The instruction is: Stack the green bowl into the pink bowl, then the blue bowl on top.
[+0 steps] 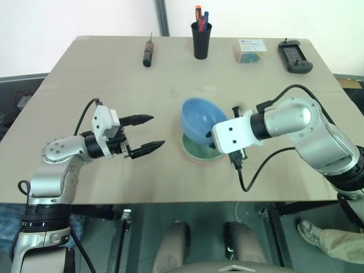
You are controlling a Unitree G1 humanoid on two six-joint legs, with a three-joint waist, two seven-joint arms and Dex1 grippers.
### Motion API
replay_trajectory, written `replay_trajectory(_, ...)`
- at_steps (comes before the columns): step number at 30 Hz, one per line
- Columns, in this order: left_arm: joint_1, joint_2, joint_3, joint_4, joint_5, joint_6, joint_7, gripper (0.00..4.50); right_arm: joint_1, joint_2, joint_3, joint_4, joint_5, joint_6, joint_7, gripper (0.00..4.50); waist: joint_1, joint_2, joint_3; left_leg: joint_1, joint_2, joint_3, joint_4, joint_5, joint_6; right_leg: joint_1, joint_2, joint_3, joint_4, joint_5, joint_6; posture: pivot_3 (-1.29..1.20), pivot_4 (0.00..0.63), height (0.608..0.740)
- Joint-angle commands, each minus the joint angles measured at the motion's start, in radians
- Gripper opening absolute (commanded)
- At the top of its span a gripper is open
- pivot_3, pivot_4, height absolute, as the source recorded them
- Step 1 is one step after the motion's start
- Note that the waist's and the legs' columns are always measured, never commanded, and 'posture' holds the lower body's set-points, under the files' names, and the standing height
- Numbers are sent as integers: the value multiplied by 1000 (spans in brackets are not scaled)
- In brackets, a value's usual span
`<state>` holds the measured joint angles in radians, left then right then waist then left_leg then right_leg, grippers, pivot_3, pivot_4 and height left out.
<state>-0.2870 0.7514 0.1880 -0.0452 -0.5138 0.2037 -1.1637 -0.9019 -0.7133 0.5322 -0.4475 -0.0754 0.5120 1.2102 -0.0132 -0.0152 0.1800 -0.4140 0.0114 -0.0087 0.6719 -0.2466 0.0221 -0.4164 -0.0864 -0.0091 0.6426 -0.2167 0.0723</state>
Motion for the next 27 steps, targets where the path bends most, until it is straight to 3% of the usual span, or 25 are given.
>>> replay_trajectory(1, -6, 8, 15, -38, -12, -3, 4, 4500, -34, 36, -59, -28, 22, 73, -25, 2447, 0, 0, 0, 0, 0, 0, 0, 0, 0, 0, 0, 0, 0, 0, 0, 0, 150, 740)
replay_trajectory(2, -8, 7, 13, -39, -12, -2, 5, 4500, -45, 62, -88, -33, 51, 127, -40, 2907, 0, 0, 0, 0, 0, 0, 0, 0, 0, 0, 0, 0, 0, 0, 0, 0, 150, 740)
replay_trajectory(7, -5, 7, 9, -55, -9, 18, 23, 4500, -62, 127, -322, -80, 257, 461, -89, 2907, 3, 0, 0, 0, 0, -1, 0, 0, 0, 0, 0, 0, 1, 0, 0, 0, 150, 740)
replay_trajectory(12, 53, 6, 25, -115, -16, 48, 60, 4500, 133, 70, -548, -140, 388, 611, -141, 2907, 12, -2, -1, 0, -1, -1, 0, 0, 0, 2, -1, -1, -1, 0, 0, 0, 150, 740)
replay_trajectory(19, 168, -10, 49, -221, -3, 78, 151, 4500, 595, 59, -817, -129, 397, 249, -193, 2907, 9, -1, -1, 1, 0, 0, -2, 0, 0, 1, -1, 0, -1, 0, 0, 0, 150, 740)
replay_trajectory(27, 333, -36, 65, -325, 6, 97, 244, 4500, 944, 70, -933, -6, 442, -122, -116, 2907, 0, -2, -1, 4, 1, 2, -1, 0, 0, 4, 0, 1, -1, 0, 0, 0, 150, 740)
